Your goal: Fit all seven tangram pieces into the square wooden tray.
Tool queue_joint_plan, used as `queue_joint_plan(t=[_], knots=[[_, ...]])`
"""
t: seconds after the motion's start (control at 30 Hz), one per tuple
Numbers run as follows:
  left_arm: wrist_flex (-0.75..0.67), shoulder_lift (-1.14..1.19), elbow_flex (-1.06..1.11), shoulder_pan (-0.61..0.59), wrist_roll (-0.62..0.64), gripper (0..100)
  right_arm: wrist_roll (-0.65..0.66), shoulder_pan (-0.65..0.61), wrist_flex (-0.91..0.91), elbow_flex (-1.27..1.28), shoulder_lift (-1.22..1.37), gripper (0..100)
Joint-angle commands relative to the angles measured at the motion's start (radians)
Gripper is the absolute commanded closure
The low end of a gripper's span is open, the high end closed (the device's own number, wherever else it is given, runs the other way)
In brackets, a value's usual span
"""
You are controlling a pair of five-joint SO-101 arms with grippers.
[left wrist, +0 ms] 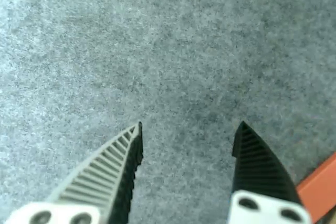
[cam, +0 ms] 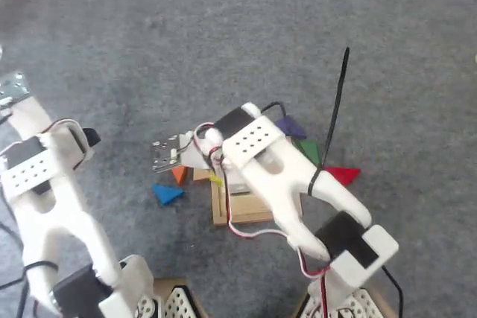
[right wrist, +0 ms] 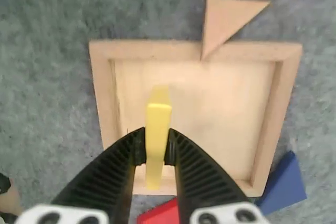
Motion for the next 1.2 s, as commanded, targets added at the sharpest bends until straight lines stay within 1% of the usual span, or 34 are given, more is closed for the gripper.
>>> queue_joint_plan(t=[0.0, 0.1, 0.17, 0.3, 0.53, 0.7, 0.8, 0.9, 0.97, 1.07, 1.13, 1.17], knots=[[-0.018, -0.002, -0.041, 0.015, 0.011, 72, 0.115, 0.033, 0.012, -0.044, 0.002, 98.9], [-0.017, -0.005, -0.039, 0.017, 0.011, 72, 0.25, 0.033, 0.045, -0.058, 0.01, 98.9], [-0.015, -0.006, -0.039, 0.017, 0.011, 72, 0.295, 0.035, 0.084, -0.095, 0.019, 98.8], [-0.014, -0.006, -0.039, 0.017, 0.011, 72, 0.301, 0.036, 0.113, -0.19, 0.077, 97.6], [0.008, -0.006, -0.039, 0.018, 0.009, 72, 0.302, 0.036, 0.11, -0.29, 0.234, 88.5], [0.008, -0.006, -0.039, 0.028, 0.008, 72, 0.296, 0.087, 0.114, -0.388, 0.26, 82.1], [0.008, -0.008, -0.03, 0.048, 0.006, 72, 0.229, 0.127, 0.139, -0.479, 0.26, 80.1], [0.008, -0.008, -0.025, 0.055, 0.006, 72, 0.18, 0.163, 0.182, -0.548, 0.259, 80.1], [0.008, -0.008, -0.025, 0.055, 0.006, 72, 0.107, 0.168, 0.234, -0.568, 0.251, 80.2], [0.006, -0.008, -0.025, 0.055, 0.006, 72, 0.017, 0.151, 0.297, -0.528, 0.223, 80.4], [0.003, -0.008, -0.025, 0.057, 0.006, 72, -0.048, 0.128, 0.263, -0.462, 0.189, 80.4], [0.003, -0.008, -0.027, 0.058, 0.006, 72, -0.106, 0.111, 0.219, -0.417, 0.163, 80.4]])
